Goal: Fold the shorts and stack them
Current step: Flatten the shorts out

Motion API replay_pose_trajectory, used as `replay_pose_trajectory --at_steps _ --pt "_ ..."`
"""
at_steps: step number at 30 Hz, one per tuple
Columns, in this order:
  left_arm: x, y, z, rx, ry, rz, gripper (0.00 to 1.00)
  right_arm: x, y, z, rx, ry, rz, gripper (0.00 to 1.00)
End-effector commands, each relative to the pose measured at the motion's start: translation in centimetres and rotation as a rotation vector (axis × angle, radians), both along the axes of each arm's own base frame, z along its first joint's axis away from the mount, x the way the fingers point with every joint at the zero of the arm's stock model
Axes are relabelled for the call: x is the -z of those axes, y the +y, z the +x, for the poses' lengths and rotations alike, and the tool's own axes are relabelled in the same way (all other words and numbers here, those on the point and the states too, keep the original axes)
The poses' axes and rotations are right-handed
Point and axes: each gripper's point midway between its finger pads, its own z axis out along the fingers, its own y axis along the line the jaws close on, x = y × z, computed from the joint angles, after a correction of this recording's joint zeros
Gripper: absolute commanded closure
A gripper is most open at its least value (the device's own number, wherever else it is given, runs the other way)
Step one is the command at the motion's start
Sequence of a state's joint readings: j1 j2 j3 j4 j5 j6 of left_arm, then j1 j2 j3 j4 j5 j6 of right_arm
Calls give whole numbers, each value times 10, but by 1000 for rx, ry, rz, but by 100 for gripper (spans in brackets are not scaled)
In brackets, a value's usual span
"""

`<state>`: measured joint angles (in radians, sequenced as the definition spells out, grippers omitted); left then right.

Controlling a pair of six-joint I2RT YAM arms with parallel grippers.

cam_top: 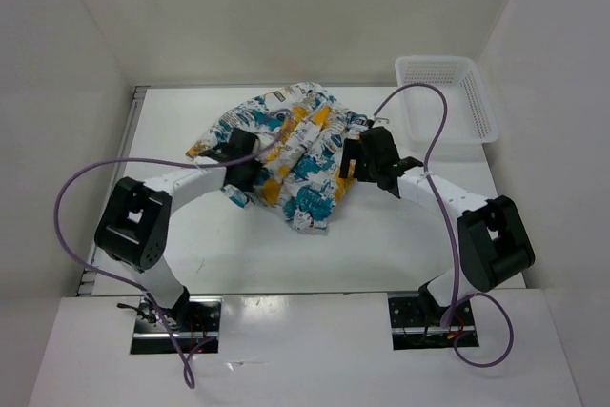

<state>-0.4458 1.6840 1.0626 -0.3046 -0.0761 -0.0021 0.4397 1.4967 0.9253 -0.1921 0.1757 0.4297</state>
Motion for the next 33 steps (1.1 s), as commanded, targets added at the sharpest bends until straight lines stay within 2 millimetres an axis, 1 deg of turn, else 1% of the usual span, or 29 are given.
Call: replay_pose_trajectory --at_steps 1,2,4,5,6,7,8,9,10,11,12,13,14,15,16,17,18,19,21,23,24,25,26,27,28,30,31,32,33 --pt "-40 115 58 -344 -191 62 100 -15 15 12 -14 -53 42 5" --pt "-53 128 70 -383 -233 50 98 -15 20 13 -23 -53 42 5" --pt "-62 142 82 -420 -248 49 50 -16 26 15 -34 -60 46 5" --pt "-75 138 89 -406 -264 24 37 -17 28 19 -34 -60 46 5" --pt "-84 135 89 -396 -273 9 24 -18 30 22 -34 -62 47 5" --pt "-83 119 81 -351 -247 -6 12 -18 33 21 -43 -62 47 4" --pt "-91 112 76 -331 -250 -17 12 -24 35 24 -44 -76 54 4" --pt "-89 106 65 -310 -222 -18 11 -26 35 28 -37 -81 50 4" --pt "-88 90 55 -262 -200 -35 11 -26 35 28 -37 -82 50 4" --pt "-91 82 43 -235 -187 -45 12 -30 35 31 -29 -94 49 4" --pt "-77 76 19 -203 -105 -32 14 -31 36 34 -29 -96 49 4" --pt "-76 57 2 -138 -76 -41 16 -39 33 40 -14 -121 35 4" --pt "-70 45 -14 -92 -33 -49 17 -37 33 44 -3 -123 25 4" --pt "-61 38 -32 -57 9 -33 18 -29 30 46 14 -101 -3 4" --pt "-49 21 -55 15 40 -19 18 -37 24 57 55 -125 -31 6" --pt "-42 13 -69 57 70 -16 18 -36 21 62 77 -122 -55 8" --pt "-36 7 -80 90 84 -8 18 -35 14 71 130 -119 -97 12" --pt "-24 -4 -98 151 108 7 16 -34 11 75 160 -118 -108 14" --pt "-15 -13 -105 190 88 37 15 -29 2 89 220 -118 -115 15" --pt "-2 -19 -108 215 47 80 13 -24 -4 98 256 -109 -104 20" --pt "5 -18 -105 212 36 102 13 -24 -5 103 278 -102 -81 22" --pt "6 -22 -94 197 -10 97 12 -10 -12 104 288 -64 -78 23" --pt "7 -19 -87 176 -34 120 12 -11 -11 107 288 -67 -75 23" --pt "14 -19 -84 170 -31 135 12 -11 -14 109 306 -67 -67 23" --pt "15 -20 -80 163 -46 136 12 -6 -14 109 305 -59 -71 23" --pt "22 -23 -84 179 -24 140 12 -8 -14 111 306 -67 -66 23" --pt "27 -24 -86 187 -6 140 14 -8 -14 111 306 -67 -66 23" --pt "27 -28 -88 201 -2 134 20 -8 -14 111 306 -67 -66 23" --pt "34 -31 -89 211 7 141 26 -8 -14 111 306 -67 -66 23"
